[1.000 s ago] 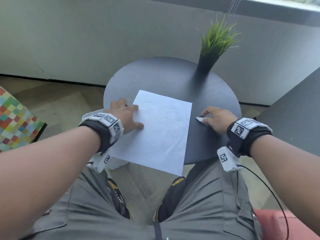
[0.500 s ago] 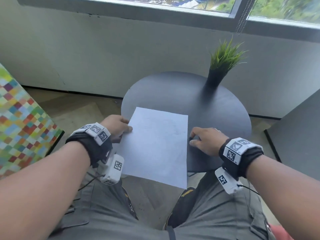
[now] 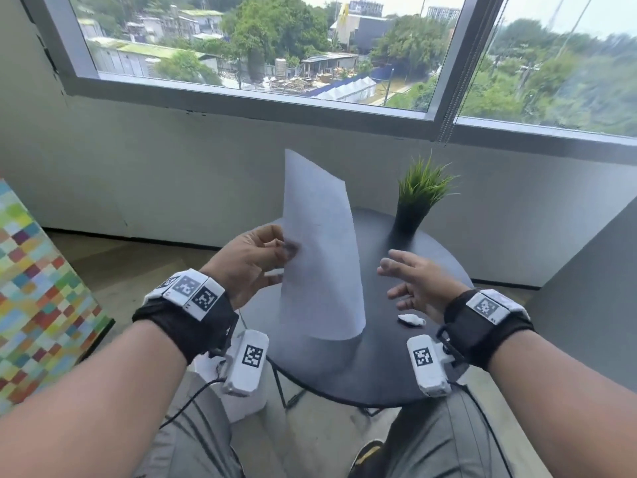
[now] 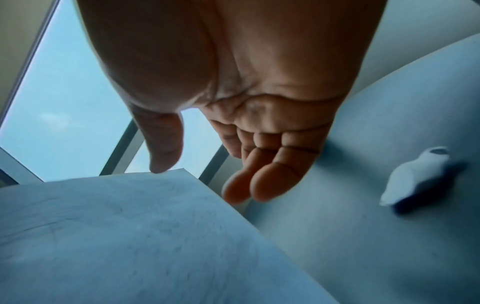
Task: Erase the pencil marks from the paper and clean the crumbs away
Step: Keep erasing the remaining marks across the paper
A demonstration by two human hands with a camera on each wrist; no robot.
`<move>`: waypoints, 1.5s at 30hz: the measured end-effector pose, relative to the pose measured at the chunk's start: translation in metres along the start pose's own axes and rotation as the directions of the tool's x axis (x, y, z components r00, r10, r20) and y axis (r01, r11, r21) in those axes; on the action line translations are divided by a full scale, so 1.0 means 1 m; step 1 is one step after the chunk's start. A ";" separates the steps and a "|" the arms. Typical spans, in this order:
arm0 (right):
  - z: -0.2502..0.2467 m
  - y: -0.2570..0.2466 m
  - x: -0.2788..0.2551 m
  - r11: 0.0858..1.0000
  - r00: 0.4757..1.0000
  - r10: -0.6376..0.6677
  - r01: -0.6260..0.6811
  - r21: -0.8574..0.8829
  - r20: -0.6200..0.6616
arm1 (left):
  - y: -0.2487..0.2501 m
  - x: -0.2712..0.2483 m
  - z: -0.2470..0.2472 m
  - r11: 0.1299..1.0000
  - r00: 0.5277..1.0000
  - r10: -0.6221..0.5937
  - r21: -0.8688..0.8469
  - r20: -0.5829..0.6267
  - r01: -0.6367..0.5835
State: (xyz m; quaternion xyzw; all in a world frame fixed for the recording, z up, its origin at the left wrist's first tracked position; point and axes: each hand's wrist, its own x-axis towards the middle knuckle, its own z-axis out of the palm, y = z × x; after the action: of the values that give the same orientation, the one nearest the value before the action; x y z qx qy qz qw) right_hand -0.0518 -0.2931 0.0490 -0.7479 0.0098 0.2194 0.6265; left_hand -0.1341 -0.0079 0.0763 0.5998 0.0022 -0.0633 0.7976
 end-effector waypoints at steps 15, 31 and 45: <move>0.000 -0.002 0.017 0.992 1.000 -0.025 0.024 0.125 0.003 | 0.038 0.023 0.021 0.888 0.974 0.062 0.433 0.216 -0.153; 0.008 -0.002 -0.007 0.935 0.904 -0.347 0.315 -0.160 -0.250 | -0.028 0.030 -0.009 0.860 0.924 0.128 0.505 -0.360 0.078; 0.007 0.020 -0.011 0.900 0.971 -0.176 0.091 -0.425 -0.164 | -0.046 0.011 -0.007 0.832 0.915 -0.010 0.504 -0.403 0.231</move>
State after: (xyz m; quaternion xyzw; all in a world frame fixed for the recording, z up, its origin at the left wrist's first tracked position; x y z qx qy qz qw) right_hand -0.0693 -0.2938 0.0331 -0.8808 -0.0260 0.0971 0.4628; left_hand -0.1274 -0.0146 0.0293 0.7994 0.1789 0.0061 0.5735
